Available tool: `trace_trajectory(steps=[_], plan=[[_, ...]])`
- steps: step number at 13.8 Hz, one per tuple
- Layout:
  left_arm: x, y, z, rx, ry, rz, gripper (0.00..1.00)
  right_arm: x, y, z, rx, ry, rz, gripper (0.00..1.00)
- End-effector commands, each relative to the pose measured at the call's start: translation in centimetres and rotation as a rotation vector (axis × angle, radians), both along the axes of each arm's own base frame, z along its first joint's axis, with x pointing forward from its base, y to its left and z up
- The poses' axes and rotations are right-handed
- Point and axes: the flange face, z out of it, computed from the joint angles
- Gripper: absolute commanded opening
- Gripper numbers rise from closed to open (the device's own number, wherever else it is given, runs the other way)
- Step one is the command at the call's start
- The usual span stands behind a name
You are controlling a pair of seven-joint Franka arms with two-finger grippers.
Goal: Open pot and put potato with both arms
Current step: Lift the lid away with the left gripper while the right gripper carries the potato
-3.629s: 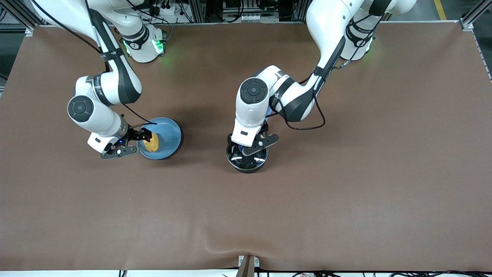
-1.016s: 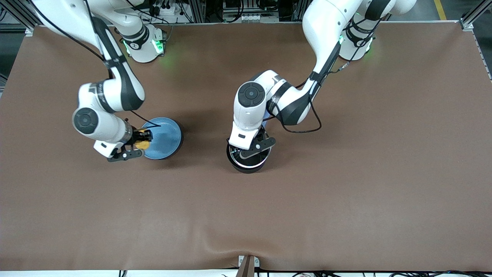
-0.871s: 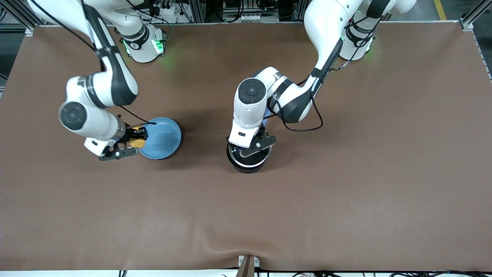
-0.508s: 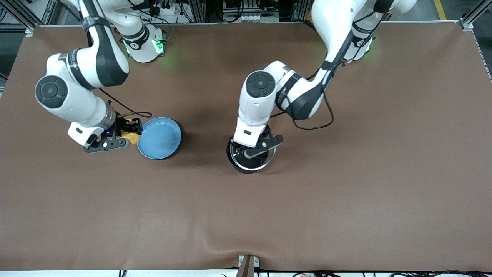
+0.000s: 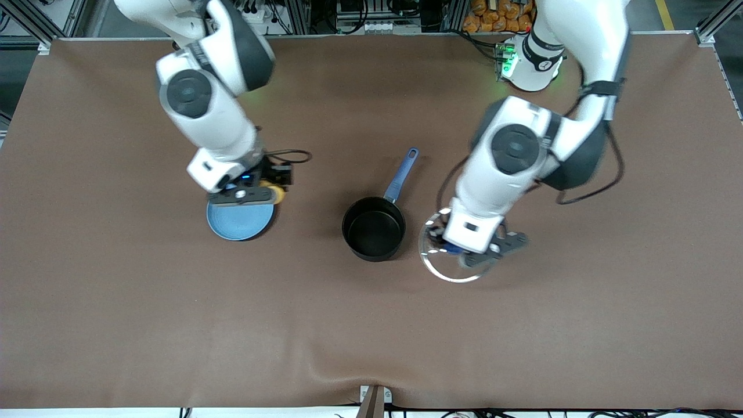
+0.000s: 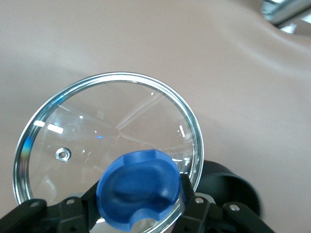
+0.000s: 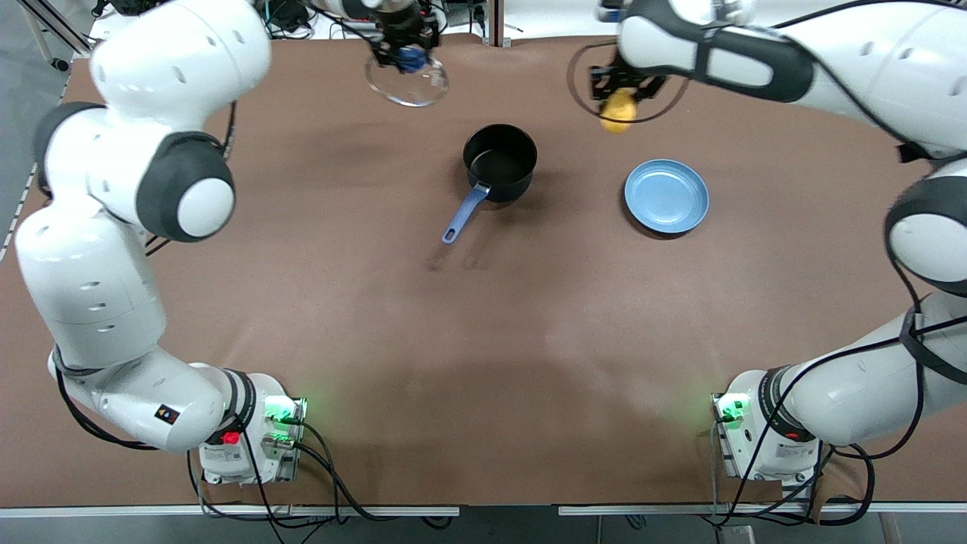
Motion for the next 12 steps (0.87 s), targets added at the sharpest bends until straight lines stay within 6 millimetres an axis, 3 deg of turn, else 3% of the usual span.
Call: trace_trajectory(steps=[1, 4, 6, 8, 12], plan=[[-0.6, 5.9, -1.1, 0.029, 0.047, -0.061, 0.0, 1.3, 7.7, -3.1, -0.004, 0.011, -0.065, 0.0], [0.1, 13.4, -4.3, 0.051, 0.107, -0.11, 0.0, 0.1, 14.1, -7.8, -0.06, -0.005, -0.099, 0.0], [0.0, 17.7, -7.1, 0.055, 0.139, -0.113, 0.0, -0.7, 16.7, -10.5, -0.05, -0.023, -0.129, 0.0], [-0.4, 21.3, -10.0, 0.05, 0.14, -0.119, 0.0, -0.8, 18.0, -12.9, -0.02, -0.046, -0.158, 0.0], [-2.0, 23.9, -15.0, 0.044, 0.088, -0.131, 0.0, 0.0, 17.9, -15.5, -0.018, -0.079, -0.166, 0.0]])
